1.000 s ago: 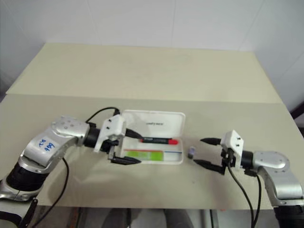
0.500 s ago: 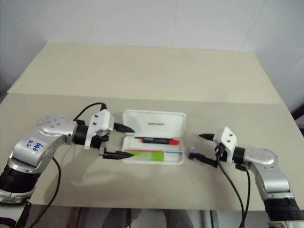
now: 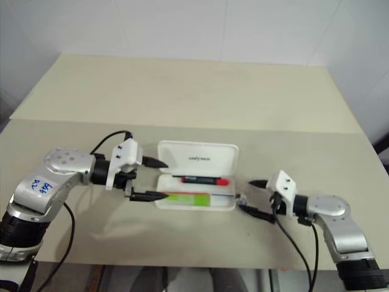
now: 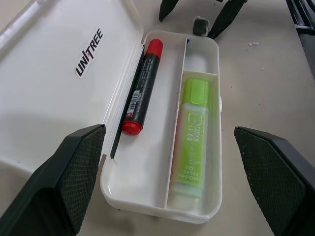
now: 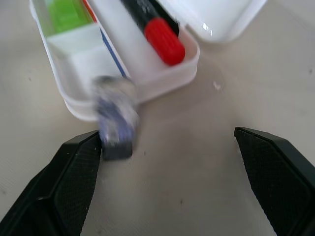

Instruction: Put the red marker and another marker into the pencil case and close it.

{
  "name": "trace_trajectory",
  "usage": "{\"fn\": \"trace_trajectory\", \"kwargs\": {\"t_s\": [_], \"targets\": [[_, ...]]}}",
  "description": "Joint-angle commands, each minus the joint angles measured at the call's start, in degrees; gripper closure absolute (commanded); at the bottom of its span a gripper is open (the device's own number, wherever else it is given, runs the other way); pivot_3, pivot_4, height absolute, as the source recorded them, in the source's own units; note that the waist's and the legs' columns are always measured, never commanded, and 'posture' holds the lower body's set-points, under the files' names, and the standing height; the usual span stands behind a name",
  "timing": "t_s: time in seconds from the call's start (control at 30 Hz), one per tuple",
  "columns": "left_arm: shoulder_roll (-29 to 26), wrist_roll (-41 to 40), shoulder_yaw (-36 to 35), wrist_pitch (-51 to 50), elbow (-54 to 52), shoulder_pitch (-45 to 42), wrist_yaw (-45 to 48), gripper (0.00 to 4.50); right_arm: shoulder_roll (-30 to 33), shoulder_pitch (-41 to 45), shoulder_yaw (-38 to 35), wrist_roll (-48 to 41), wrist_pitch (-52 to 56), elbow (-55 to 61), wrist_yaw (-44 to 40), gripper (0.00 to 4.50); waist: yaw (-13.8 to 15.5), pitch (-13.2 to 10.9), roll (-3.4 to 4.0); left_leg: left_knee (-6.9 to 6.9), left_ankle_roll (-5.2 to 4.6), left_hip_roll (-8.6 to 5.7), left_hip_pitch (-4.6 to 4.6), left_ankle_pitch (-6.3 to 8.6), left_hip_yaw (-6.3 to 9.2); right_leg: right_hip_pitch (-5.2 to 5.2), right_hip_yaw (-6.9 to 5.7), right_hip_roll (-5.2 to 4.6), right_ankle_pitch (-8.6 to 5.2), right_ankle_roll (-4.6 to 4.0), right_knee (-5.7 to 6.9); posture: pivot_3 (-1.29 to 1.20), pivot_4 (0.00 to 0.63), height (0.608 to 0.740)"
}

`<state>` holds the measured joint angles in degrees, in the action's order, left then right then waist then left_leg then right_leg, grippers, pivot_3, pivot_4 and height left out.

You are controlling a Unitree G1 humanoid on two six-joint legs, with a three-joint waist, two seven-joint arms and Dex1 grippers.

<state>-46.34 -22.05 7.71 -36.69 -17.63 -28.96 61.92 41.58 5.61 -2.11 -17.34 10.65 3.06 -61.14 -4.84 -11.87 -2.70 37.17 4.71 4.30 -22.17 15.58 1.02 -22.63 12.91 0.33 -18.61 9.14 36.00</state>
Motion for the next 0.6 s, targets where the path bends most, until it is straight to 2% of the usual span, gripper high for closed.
{"fn": "trace_trajectory", "kwargs": {"t_s": [0.03, 0.4, 0.5, 0.6], "targets": [[-0.28, 0.00, -0.99, 0.90, -1.21, -0.63, -0.30, 0.01, 0.66, -0.39, -0.13, 0.67, 0.51, 1.16, 0.93, 0.00, 0.00, 0.00, 0.00, 0.00, 0.00, 0.00, 0.00, 0.00, 0.00, 0.00, 0.00, 0.00, 0.00, 0.00, 0.00, 0.00, 0.150, 0.740], [0.16, 0.09, -0.90, 1.31, -1.22, -0.35, -1.13, 0.01, -0.54, 0.19, -1.17, -0.32, 0.57, 1.90, 2.62, 0.00, -0.01, 0.00, 0.00, 0.00, 0.00, 0.00, 0.00, 0.00, 0.00, 0.00, 0.00, 0.00, 0.00, 0.00, 0.00, 0.00, 0.150, 0.740], [0.24, -0.11, -0.95, 1.45, -1.34, -0.24, -1.23, 0.00, -0.75, 0.19, -1.11, -0.70, 0.77, 2.44, 2.85, 0.60, -0.08, 0.00, 0.00, -0.01, 0.00, 0.00, 0.00, 0.00, 0.00, 0.00, 0.00, 0.00, 0.00, 0.00, 0.00, 0.00, 0.150, 0.740], [0.27, -0.38, -1.09, 1.54, -1.42, -0.09, -1.17, 0.00, -0.79, -0.01, -1.16, -1.22, 1.08, 3.00, 2.81, 1.61, -0.06, 0.00, 0.00, -0.02, 0.00, 0.00, 0.00, 0.00, 0.00, -0.01, 0.00, 0.01, 0.00, 0.00, 0.00, 0.00, 0.150, 0.740]]}}
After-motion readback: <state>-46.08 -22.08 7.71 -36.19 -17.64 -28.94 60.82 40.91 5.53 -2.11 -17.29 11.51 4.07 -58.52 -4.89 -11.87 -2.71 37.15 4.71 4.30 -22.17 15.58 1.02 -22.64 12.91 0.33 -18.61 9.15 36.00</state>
